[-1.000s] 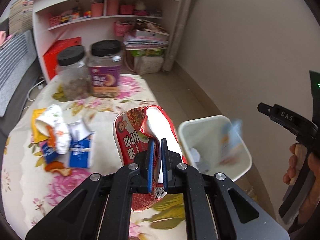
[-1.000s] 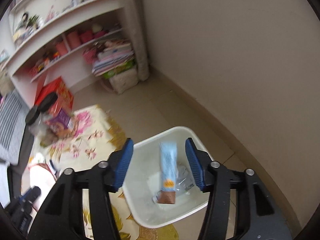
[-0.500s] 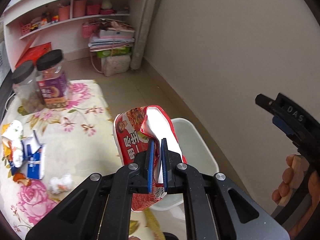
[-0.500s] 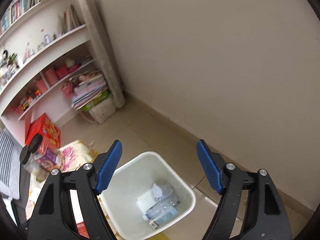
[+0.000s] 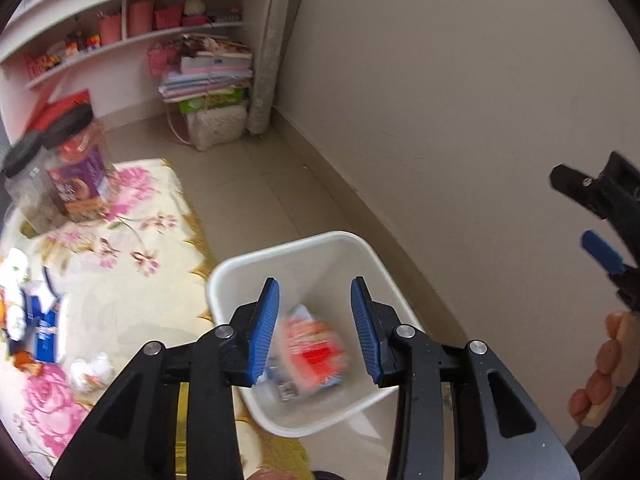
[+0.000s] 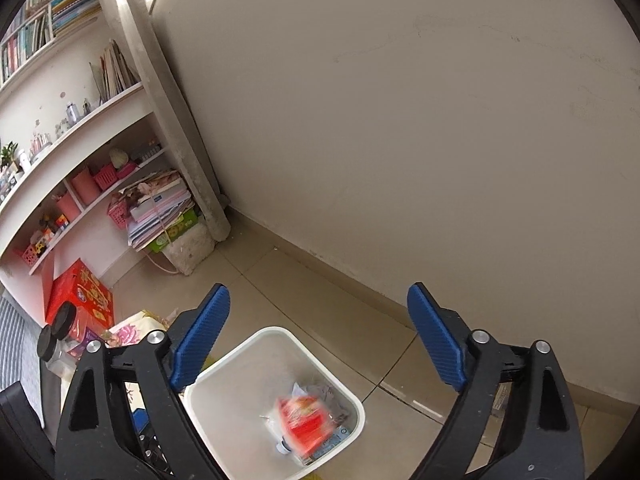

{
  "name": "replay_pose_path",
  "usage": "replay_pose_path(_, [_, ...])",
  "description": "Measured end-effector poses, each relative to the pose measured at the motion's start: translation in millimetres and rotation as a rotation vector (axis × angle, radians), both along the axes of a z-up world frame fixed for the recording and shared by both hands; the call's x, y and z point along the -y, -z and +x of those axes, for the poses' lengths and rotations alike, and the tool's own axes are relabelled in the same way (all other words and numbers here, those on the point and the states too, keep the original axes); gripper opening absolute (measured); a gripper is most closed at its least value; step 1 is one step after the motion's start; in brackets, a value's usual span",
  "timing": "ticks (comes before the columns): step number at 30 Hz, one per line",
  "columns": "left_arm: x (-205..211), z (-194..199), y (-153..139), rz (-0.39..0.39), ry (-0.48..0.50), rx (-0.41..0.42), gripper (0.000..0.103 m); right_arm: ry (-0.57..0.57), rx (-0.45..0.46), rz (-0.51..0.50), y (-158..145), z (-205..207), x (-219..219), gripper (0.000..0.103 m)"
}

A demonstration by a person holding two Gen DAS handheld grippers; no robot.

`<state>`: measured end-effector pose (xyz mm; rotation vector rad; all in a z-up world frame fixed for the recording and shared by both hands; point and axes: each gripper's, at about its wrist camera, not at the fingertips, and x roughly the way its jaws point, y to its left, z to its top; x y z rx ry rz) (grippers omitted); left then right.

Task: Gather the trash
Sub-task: 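Carry the red snack bag over the white bin and release it with the left gripper, then move both tools back over the table toward the remaining trash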

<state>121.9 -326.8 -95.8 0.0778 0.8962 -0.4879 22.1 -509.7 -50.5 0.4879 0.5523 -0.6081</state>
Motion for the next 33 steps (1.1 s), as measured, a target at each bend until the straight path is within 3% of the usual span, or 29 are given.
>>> replay_pose_path(5, [-8, -6, -10, 0.056, -0.033, 0.093, 0.056, 0.016, -0.008, -0.083, -5, 3, -14, 0.096])
replay_pose_path(16, [-48, -13, -29, 0.167, -0.169, 0.289, 0.084, 0.004, -0.055, -0.249, -10, 20, -66, 0.096])
replay_pose_path(22, [-90, -12, -41, 0.191, -0.317, 0.374, 0.088, 0.012, -0.05, -0.385, -14, 25, -109, 0.096])
replay_pose_path(33, [-165, -8, -44, 0.222, -0.454, 0.388, 0.089, -0.1, -0.064, -0.363, -4, 46, -173, 0.096])
